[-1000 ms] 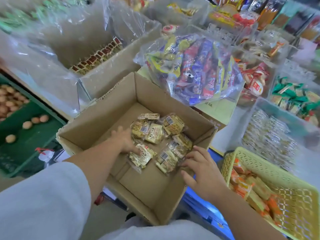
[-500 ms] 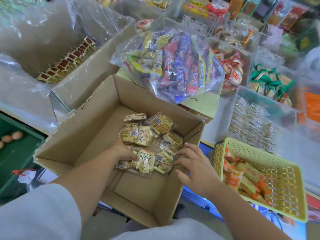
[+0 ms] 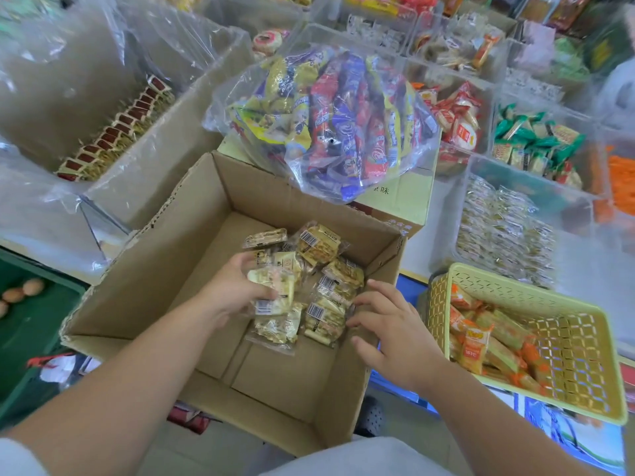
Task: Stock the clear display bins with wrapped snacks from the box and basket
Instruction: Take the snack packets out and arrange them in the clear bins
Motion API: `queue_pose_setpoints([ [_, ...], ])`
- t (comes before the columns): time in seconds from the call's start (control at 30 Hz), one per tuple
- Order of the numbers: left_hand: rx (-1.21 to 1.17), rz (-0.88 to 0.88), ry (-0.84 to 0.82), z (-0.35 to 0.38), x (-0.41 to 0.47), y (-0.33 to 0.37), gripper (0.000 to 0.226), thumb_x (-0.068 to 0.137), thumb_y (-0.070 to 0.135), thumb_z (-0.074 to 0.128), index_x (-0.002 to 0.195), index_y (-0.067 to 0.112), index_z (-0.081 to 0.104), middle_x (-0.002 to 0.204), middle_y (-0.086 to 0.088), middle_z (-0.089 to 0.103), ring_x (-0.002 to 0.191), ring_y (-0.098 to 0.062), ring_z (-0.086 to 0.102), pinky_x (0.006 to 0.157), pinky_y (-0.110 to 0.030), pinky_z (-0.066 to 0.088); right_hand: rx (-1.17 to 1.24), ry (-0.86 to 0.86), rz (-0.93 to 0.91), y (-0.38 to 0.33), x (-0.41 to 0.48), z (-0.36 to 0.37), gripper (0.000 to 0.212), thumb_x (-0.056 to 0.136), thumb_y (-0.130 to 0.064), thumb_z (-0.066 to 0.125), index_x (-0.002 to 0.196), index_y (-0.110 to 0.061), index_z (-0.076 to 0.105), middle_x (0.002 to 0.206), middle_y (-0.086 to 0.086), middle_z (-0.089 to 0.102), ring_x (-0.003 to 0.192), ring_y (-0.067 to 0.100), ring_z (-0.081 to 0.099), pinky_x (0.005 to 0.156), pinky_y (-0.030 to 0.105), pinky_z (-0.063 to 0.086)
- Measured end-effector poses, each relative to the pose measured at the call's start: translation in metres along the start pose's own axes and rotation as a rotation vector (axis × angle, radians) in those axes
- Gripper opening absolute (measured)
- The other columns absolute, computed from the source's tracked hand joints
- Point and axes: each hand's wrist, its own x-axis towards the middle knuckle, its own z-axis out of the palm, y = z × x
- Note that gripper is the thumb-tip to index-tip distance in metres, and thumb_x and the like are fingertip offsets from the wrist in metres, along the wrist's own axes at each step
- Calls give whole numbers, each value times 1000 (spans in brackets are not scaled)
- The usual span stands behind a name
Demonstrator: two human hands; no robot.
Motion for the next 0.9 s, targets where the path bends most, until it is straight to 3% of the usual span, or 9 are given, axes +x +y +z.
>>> queue_pose_setpoints([
  [0.13,52,-143,-114,29,11,-14,92,68,4,92,147,19,48,127,-7,62,101,-25,67,74,-37,57,4,-15,-9,0,0,-2,48,90,-58,38,117,-36,71,140,-18,48,151,10,12,115,50,33],
  [0.23,318,-130,-79,36,20,-25,93,65,12,96,145,13,49,130,-7,60,114,-31,64,92,-44,58,10,-19,-6,0,0,-2,47,90,-58,39,117,-36,70,140,-18,47,151,10,12,115,50,33],
  [0.33,643,-98,2,36,24,-33,100,57,37,100,143,14,54,140,-8,56,121,-30,62,99,-40,57,15,-14,3,-1,-1,-2,46,89,-57,39,116,-37,70,140,-19,47,151,9,11,113,51,35],
  [0.4,631,-114,3,35,27,-38,114,53,41,101,150,16,48,152,-8,49,131,-32,56,106,-44,52,23,-13,5,-1,-2,-2,45,89,-57,39,116,-37,70,140,-19,47,151,8,11,113,50,35],
  [0.53,532,-138,-23,38,27,-39,129,55,33,102,161,18,30,157,-6,47,134,-32,55,101,-44,54,8,-36,7,-2,-3,-4,48,90,-59,36,119,-38,69,142,-20,44,151,7,7,113,47,33],
  [0.63,317,-163,10,45,24,-36,126,56,17,102,159,18,30,150,-8,52,123,-32,61,72,-31,53,1,-46,6,-3,-2,-5,50,89,-59,35,121,-38,68,144,-20,42,150,7,5,114,45,31],
  [0.73,81,-266,-13,46,16,-25,81,62,9,97,132,5,55,124,-13,63,83,-22,65,52,-29,52,1,-58,-5,-2,-3,-6,52,89,-60,34,121,-37,67,144,-18,43,150,7,5,113,46,32],
  [0.8,56,-275,-24,43,8,-18,55,70,12,93,116,5,62,127,-16,64,90,-25,67,55,-32,58,1,-78,-24,0,-3,-8,54,89,-62,34,123,-36,66,144,-18,42,150,7,4,112,48,33],
  [0.9,-21,-223,-41,37,-12,-5,75,75,11,89,141,11,54,139,-16,61,98,-26,64,65,-41,62,37,-97,-55,1,-2,-13,48,92,-63,43,129,-38,62,147,-19,39,150,6,3,113,50,32],
])
